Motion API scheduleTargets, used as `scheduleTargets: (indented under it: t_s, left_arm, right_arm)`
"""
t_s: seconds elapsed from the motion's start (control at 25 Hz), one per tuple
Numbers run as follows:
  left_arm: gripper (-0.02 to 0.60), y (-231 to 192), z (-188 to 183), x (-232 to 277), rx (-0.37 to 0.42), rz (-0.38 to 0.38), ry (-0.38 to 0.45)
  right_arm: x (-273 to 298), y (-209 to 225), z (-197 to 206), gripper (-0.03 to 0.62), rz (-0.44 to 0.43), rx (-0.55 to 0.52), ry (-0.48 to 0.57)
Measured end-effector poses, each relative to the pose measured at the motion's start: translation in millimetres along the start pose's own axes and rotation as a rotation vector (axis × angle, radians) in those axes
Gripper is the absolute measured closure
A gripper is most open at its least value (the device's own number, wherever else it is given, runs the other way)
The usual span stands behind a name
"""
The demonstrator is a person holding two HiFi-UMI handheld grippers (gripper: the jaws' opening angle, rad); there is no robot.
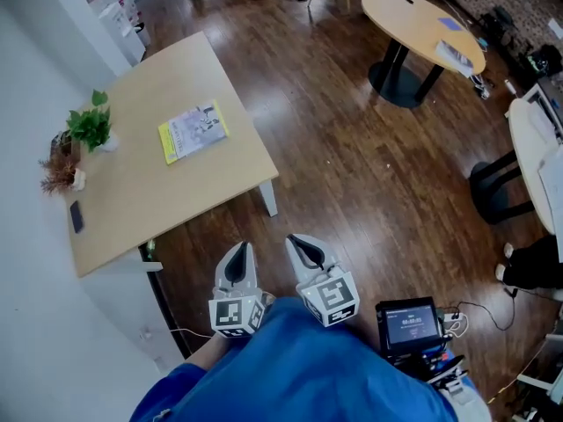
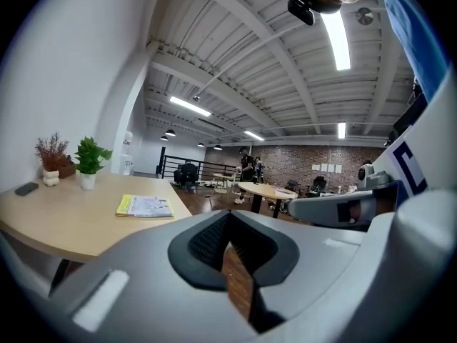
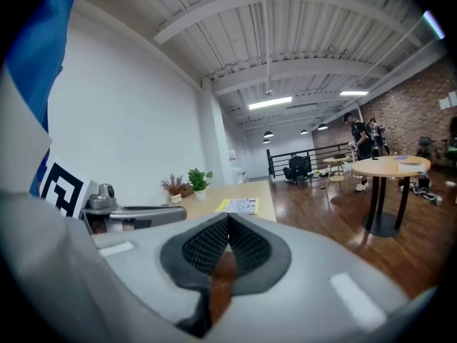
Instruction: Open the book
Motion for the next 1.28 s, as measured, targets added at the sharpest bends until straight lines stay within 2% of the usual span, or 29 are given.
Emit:
scheduleTargets:
  t_s: [0.36, 0.64, 0.96, 1.28]
  left_arm:
    - [0.574, 90.1, 1.1, 90.1, 0.02, 0.025, -0.017]
    - [0.574, 140.2, 1.4, 139.1, 0.038, 0.038, -0.02]
    - [0.574, 156.9, 1.5, 176.4, 0.039, 0.068, -0.055]
    - [0.574, 141.9, 2.9, 254.2, 0.017, 0.08, -0.06]
  right_arm:
    - [-28.6, 126.1, -11.6, 0.591, 0.041, 0.029, 0.017]
    - [-50.8, 193.2, -11.5, 0.591, 0.067, 0.048, 0.016]
    - [-46.0, 231.9, -11.4, 0.591, 0.095, 0.081, 0.003]
    - [5.7, 287.6, -21.6, 0.591, 0.121, 0.082, -0.008]
Point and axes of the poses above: the fingertips, and each gripper's own axes: x forward along the fingers, y to its right, z out of its underside, the point moved 3 cm from there along -x, backward along the fingers, and after that the axes turned 4 degrees about y, right-handed, at the moved point
